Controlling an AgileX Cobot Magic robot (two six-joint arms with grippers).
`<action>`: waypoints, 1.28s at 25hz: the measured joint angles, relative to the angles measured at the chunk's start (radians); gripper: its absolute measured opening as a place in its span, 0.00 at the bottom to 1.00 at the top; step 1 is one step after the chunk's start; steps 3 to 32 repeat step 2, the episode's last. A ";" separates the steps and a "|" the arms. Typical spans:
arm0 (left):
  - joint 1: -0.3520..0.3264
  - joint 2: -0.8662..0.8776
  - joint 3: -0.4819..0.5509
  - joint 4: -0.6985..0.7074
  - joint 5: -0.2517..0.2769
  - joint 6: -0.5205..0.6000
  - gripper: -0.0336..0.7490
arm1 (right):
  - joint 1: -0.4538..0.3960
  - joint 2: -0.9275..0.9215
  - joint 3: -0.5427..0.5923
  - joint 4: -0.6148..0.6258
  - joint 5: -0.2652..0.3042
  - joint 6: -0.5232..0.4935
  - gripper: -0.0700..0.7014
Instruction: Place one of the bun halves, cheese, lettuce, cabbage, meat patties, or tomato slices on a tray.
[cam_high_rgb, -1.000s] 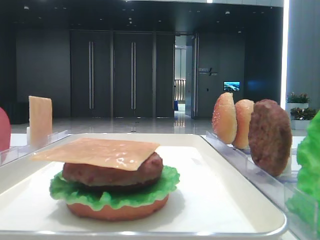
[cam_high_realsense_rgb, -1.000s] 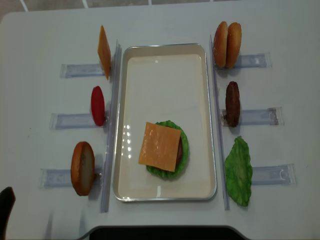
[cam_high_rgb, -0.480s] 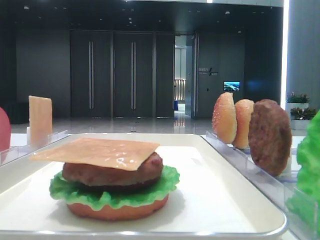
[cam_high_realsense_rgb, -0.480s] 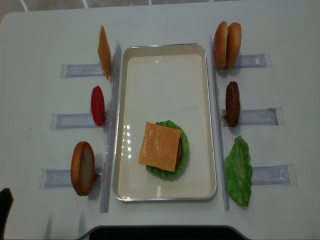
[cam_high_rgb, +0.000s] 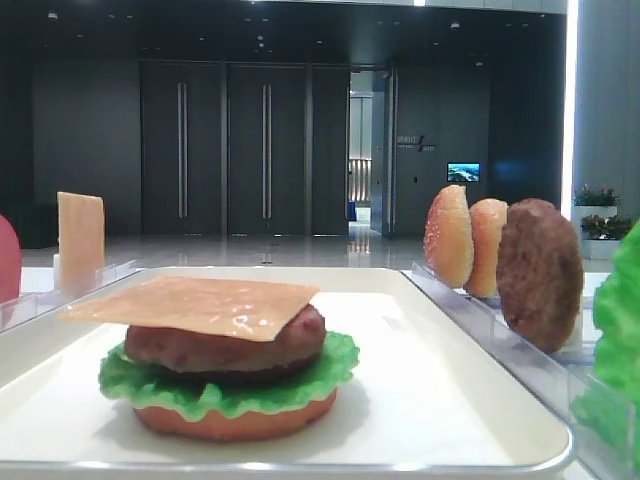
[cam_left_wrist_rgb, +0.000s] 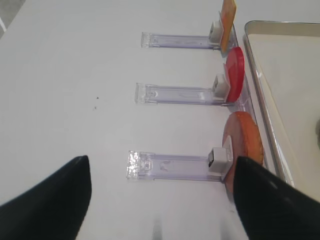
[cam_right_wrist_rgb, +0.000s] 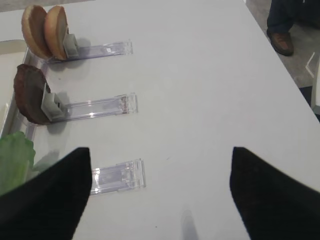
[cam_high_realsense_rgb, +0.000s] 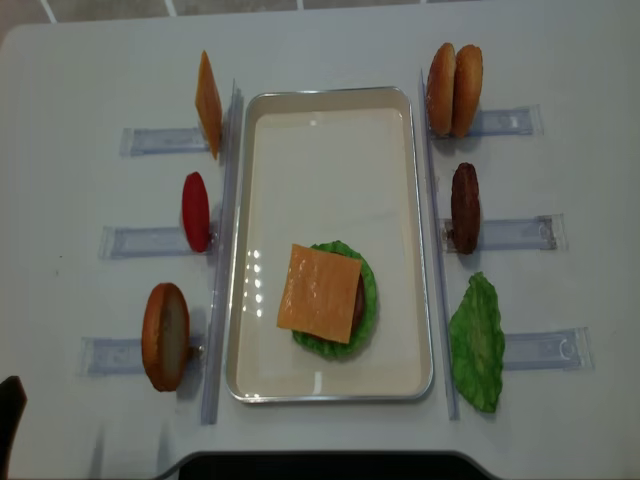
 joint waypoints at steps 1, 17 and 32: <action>0.000 0.000 0.000 0.000 0.000 0.000 0.93 | 0.000 0.000 0.000 0.000 0.000 0.000 0.79; 0.000 0.000 0.000 0.000 0.000 0.000 0.93 | 0.000 0.000 0.000 0.000 0.000 0.000 0.79; 0.000 0.000 0.000 0.000 0.000 0.000 0.93 | 0.000 0.000 0.000 0.000 0.000 0.000 0.79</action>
